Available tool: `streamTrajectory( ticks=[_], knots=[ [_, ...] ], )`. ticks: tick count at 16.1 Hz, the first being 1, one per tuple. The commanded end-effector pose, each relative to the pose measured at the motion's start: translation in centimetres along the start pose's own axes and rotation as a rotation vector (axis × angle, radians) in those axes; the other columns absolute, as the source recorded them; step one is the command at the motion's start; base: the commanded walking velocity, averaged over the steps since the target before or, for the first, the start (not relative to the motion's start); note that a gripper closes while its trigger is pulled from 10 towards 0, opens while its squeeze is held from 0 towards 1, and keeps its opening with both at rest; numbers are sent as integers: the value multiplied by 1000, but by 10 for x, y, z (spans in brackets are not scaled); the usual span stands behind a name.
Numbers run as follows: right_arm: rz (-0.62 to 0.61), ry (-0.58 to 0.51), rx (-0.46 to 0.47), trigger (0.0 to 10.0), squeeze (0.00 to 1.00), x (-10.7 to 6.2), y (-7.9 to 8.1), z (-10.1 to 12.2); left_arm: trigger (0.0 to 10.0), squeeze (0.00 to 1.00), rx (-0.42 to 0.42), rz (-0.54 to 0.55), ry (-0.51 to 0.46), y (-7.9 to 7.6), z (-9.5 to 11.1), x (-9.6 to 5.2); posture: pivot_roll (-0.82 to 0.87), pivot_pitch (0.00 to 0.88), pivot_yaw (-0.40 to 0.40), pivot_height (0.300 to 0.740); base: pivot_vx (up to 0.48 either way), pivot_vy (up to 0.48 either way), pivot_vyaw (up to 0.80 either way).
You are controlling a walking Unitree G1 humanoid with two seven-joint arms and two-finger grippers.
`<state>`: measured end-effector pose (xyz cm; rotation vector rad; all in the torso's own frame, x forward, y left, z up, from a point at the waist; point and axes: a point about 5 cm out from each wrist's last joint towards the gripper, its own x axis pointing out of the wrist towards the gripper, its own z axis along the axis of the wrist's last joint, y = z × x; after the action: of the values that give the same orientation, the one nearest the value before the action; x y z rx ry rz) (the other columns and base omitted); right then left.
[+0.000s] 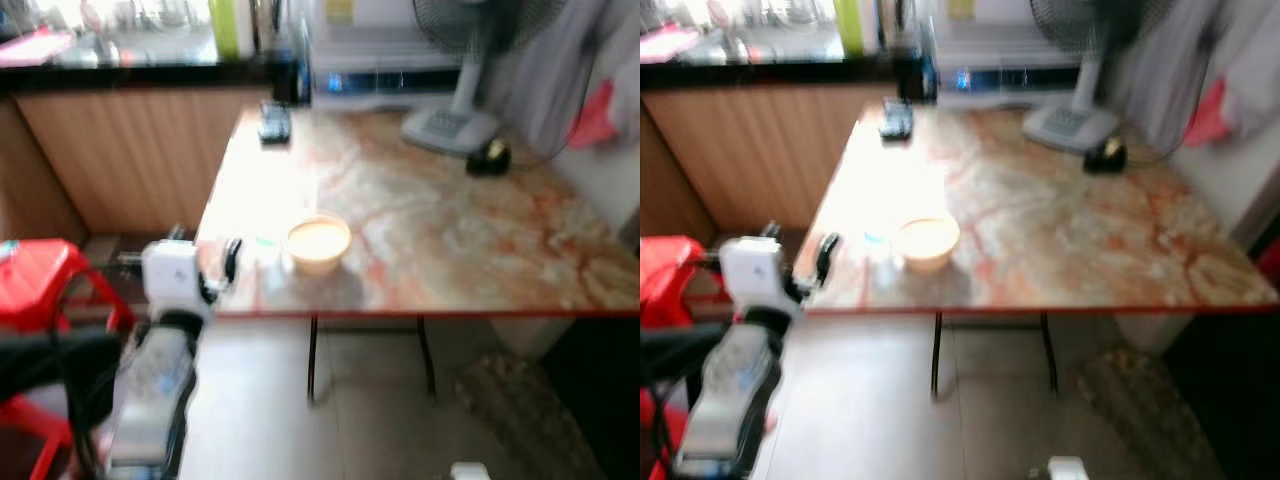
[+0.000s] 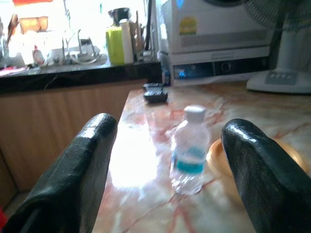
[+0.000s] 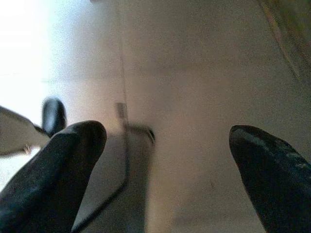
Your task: Restocking fridge
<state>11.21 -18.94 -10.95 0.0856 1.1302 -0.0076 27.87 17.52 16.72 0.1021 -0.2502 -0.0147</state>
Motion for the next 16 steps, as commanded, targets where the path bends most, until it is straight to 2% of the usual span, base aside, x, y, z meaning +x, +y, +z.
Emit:
streamTrajectory(
  ticks=[1,5,16],
  knots=[
    [9,-13,10,10000,0,2,4,5,10000,0,-1,9,-7,5,4,0,112,0,-50,740,0,0,0],
    [10,-16,10,10000,0,2,4,6,10000,0,-8,15,-3,5,6,1,110,0,-54,740,193,0,0],
    [9,-19,15,10000,0,2,5,7,10000,0,-30,-2,7,3,8,3,112,0,-56,740,304,0,0]
  ],
)
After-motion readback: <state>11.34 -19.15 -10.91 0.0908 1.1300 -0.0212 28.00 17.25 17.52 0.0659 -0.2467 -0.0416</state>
